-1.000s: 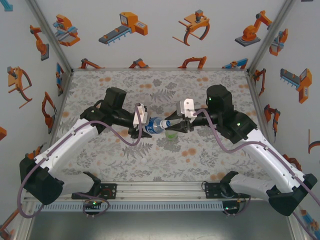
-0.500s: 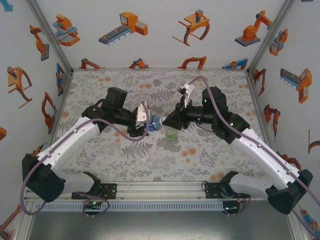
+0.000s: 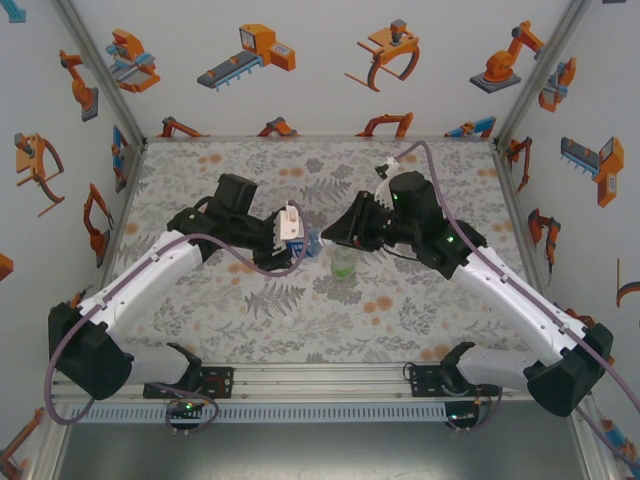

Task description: Screw on the bottle caps

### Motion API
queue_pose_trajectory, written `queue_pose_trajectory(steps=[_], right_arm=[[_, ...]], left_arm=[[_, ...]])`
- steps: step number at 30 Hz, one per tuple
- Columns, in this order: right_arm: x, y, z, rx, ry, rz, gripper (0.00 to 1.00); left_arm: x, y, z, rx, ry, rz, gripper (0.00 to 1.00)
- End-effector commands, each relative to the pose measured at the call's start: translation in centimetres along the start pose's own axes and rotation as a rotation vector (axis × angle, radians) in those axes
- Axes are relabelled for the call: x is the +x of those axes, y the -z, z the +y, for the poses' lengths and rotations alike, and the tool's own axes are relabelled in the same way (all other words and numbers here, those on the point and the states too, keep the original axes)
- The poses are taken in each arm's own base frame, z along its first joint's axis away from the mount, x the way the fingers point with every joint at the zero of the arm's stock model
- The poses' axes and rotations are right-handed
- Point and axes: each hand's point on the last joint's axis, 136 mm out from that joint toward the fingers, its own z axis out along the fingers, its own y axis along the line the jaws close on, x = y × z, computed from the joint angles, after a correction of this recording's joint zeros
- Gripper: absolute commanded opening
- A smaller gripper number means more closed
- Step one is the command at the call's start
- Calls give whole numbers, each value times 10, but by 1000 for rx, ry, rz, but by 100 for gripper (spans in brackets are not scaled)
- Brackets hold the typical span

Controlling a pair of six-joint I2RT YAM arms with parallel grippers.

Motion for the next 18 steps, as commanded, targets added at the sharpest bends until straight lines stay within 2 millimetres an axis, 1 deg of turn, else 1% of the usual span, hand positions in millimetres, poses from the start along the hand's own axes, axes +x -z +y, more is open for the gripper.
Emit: queue_pose_trajectory(steps=[1, 2, 4, 5, 9, 10, 13, 15, 17, 18], right_arm=[[-2, -2, 4, -1, 52, 1, 18], [-4, 2, 10, -14, 105, -6, 30], [-10, 12, 19, -30, 215, -32, 46], [-13, 20, 25, -44, 279, -52, 50], [-21, 47, 47, -78, 572, -134, 62], [-21, 52, 51, -82, 644, -150, 64], [-20, 67, 62, -96, 926, -186, 65], [-18, 72, 68, -105, 1048, -201, 65], [-10, 74, 74, -152, 1158, -186, 64], [-3, 75, 77, -192, 1210, -172, 64]], left_arm=[[-37, 8, 0, 19, -60, -121, 0], [-37, 7, 0, 22, -59, -122, 0], [-38, 8, -1, 23, -61, -126, 0], [-39, 8, -1, 24, -62, -128, 0], [-40, 9, -3, 31, -63, -136, 0], [-41, 9, -4, 35, -66, -140, 0], [-43, 10, -7, 55, -71, -154, 0], [-45, 11, -10, 70, -76, -167, 0], [-47, 12, -14, 84, -82, -180, 0], [-48, 13, -15, 87, -84, -185, 0]])
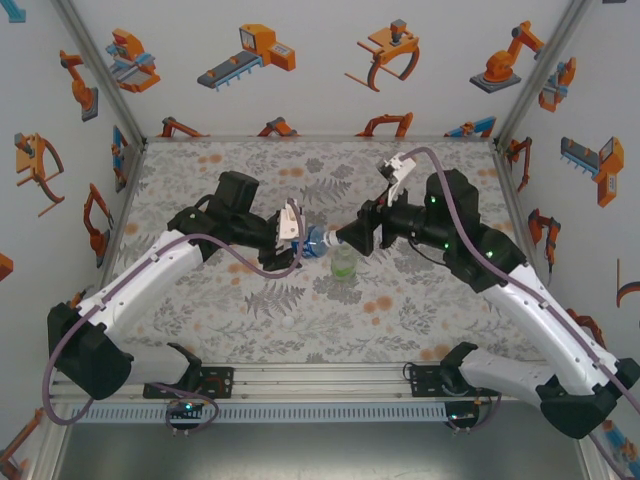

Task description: Screw on the bottle caps

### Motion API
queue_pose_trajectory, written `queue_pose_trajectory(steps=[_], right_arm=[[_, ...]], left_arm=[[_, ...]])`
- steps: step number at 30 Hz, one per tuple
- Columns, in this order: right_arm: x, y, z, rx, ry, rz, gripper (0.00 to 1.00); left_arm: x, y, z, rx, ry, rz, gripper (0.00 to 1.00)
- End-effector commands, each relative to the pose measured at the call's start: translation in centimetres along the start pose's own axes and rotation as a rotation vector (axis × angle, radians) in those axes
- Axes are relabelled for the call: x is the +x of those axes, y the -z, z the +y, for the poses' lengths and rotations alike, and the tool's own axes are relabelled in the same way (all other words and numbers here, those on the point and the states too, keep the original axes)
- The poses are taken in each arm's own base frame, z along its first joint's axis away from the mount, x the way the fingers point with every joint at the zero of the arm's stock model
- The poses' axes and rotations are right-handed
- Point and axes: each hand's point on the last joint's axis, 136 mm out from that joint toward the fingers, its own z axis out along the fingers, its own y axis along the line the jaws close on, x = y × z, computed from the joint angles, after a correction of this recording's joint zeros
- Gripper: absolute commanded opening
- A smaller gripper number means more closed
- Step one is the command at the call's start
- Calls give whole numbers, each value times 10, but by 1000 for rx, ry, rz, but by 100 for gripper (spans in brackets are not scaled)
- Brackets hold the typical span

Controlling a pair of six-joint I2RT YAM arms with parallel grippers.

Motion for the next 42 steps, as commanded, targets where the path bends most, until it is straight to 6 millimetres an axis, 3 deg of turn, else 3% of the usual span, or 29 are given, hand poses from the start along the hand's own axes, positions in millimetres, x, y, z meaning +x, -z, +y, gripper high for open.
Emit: queue_pose_trajectory(steps=[1, 6, 12, 18, 29, 36, 38, 40, 42], right_arm=[[-4, 6, 26, -140, 342, -32, 63], [12, 19, 66, -372, 597, -149, 64], [14, 15, 63, -358, 662, -189, 60], [10, 13, 65, -369, 675, -209, 53], [20, 11, 74, -465, 647, -171, 43], [22, 8, 74, -475, 641, -164, 27], [23, 6, 73, -478, 627, -149, 18], [24, 2, 68, -459, 574, -117, 2], [22, -7, 55, -390, 432, -75, 0]], left_arm=[[-22, 8, -6, 33, -43, -75, 0], [-27, 10, -11, 54, -50, -98, 0], [-35, 13, -24, 119, -74, -151, 0], [-35, 14, -26, 127, -71, -150, 0], [-35, 13, -26, 132, -68, -150, 0], [-35, 12, -25, 133, -67, -150, 0], [-34, 12, -25, 134, -64, -148, 0], [-34, 12, -25, 134, -64, -147, 0], [-32, 11, -23, 124, -61, -134, 0]])
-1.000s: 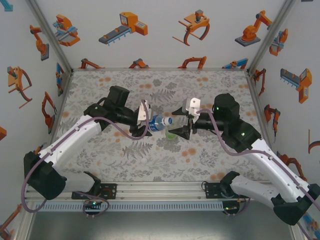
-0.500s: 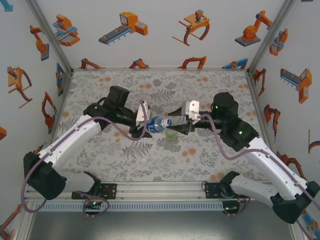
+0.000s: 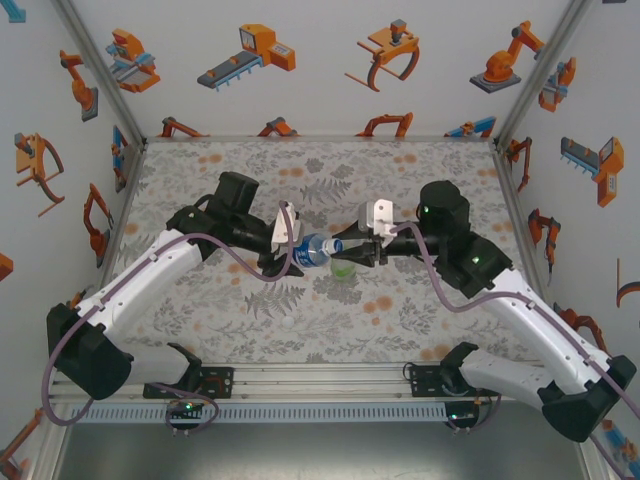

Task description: Screw on the bottle caps

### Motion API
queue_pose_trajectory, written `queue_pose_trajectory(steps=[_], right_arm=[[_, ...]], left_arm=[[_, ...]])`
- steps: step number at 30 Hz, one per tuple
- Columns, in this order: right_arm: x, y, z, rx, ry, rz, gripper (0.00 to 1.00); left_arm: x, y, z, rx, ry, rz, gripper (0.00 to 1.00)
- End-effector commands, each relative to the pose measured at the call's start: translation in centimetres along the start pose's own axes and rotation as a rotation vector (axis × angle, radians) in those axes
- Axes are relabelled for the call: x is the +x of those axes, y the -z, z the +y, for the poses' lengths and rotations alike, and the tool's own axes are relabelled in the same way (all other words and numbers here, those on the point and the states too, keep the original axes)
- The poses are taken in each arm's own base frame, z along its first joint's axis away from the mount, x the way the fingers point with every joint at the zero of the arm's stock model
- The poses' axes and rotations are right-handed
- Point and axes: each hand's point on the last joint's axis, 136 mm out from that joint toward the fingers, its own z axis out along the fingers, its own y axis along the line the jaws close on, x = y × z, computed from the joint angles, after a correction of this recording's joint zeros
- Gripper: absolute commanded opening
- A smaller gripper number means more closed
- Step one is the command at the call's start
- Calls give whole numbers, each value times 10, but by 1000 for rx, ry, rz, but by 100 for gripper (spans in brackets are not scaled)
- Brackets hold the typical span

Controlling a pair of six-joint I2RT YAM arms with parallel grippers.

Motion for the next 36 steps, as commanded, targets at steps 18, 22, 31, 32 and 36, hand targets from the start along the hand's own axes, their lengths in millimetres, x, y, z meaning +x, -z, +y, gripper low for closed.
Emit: queue_pose_trajectory(steps=[18, 22, 31, 32, 36], right_arm=[[100, 11, -83, 709, -1590, 30, 0], [98, 3, -83, 666, -1556, 78, 1], [40, 21, -96, 614, -1038, 45, 56], [32, 24, -94, 599, -947, 30, 56], [2, 34, -83, 535, -604, -10, 59]], left_arm=[[15, 1, 40, -170, 37, 109, 0], [16, 0, 39, -167, 40, 109, 0], [12, 2, 37, -161, 29, 93, 0], [10, 2, 36, -157, 26, 85, 0], [6, 2, 30, -130, 16, 63, 0]])
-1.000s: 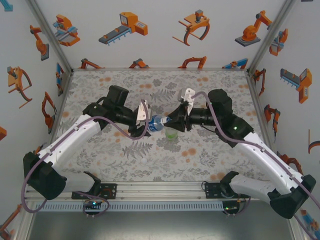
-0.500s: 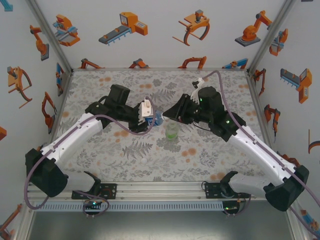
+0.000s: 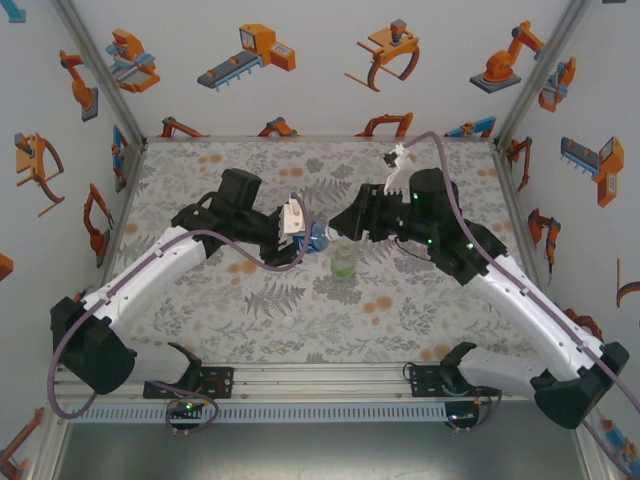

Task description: Screw on the bottle caps

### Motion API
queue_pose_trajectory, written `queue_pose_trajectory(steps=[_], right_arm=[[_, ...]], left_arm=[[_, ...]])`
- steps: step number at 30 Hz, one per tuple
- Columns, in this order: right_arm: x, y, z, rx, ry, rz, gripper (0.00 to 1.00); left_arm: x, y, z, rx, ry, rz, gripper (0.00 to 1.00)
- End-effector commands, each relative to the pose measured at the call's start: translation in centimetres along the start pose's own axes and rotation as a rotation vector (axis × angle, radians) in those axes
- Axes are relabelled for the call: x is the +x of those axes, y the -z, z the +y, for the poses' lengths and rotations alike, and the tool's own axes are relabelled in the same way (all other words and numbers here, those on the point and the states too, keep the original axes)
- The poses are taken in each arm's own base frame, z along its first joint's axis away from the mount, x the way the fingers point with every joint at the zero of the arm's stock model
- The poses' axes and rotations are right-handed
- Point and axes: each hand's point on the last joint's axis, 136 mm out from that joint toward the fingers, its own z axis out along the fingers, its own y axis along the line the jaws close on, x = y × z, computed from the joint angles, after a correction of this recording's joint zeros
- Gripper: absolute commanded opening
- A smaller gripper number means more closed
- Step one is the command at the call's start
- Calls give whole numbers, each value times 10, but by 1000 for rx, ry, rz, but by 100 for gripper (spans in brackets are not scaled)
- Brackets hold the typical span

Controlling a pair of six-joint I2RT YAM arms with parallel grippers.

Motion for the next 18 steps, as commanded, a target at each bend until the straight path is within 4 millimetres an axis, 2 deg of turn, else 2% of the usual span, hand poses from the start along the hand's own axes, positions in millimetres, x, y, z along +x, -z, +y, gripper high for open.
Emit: queue_pose_trajectory(steps=[1, 4, 6, 9, 15, 18], right_arm=[[-22, 24, 29, -95, 394, -133, 59], [-13, 36, 53, -216, 644, -124, 59], [4, 45, 69, -334, 817, -101, 59], [28, 56, 83, -477, 1004, -81, 59], [49, 58, 87, -593, 1153, -33, 54], [52, 55, 90, -633, 1159, -40, 53]], left_arm=[[-19, 8, -9, 39, -45, -75, 0], [-24, 10, -20, 96, -60, -104, 0], [-28, 12, -29, 145, -72, -134, 0], [-34, 15, -38, 190, -86, -173, 0], [-36, 16, -44, 216, -96, -185, 0], [-34, 16, -44, 217, -98, -181, 0]])
